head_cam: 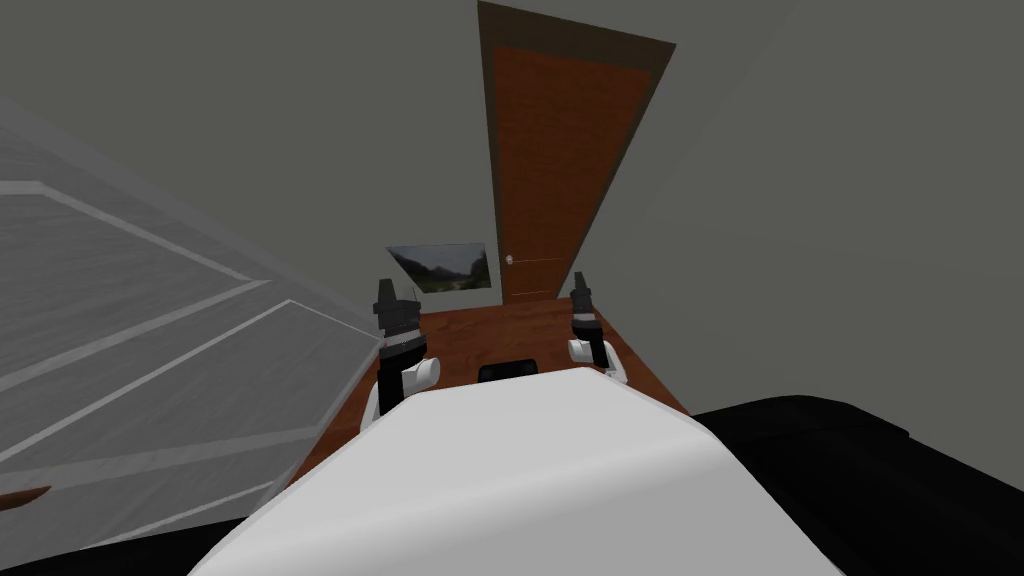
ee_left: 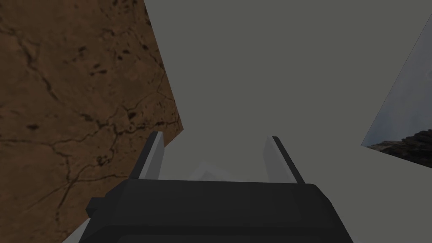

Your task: Pull the door open

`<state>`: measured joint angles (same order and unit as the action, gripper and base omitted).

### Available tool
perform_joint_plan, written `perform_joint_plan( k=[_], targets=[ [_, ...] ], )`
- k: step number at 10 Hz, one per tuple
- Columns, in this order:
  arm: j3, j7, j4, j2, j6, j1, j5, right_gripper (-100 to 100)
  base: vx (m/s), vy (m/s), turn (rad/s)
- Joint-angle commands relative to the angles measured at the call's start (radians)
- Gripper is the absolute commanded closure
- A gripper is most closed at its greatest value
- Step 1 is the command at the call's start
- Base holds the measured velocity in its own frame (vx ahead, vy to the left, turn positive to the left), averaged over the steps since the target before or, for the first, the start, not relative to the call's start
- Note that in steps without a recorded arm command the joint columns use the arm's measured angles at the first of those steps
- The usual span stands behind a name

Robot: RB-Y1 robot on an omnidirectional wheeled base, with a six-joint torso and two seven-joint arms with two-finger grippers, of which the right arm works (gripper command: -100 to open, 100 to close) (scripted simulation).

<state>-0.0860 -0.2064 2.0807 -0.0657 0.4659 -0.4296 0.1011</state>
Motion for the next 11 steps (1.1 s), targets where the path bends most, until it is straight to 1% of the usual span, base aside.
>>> perform_joint_plan(
  k=[1, 11],
  targets=[
    [-0.004, -0.025, -0.037, -0.005, 0.016, 0.009, 0.007, -100, 0.131, 0.060, -0.019],
    [-0.014, -0.178, -0.245, -0.026, 0.080, 0.072, 0.059, -100, 0.096, 0.039, -0.019]
  ],
)
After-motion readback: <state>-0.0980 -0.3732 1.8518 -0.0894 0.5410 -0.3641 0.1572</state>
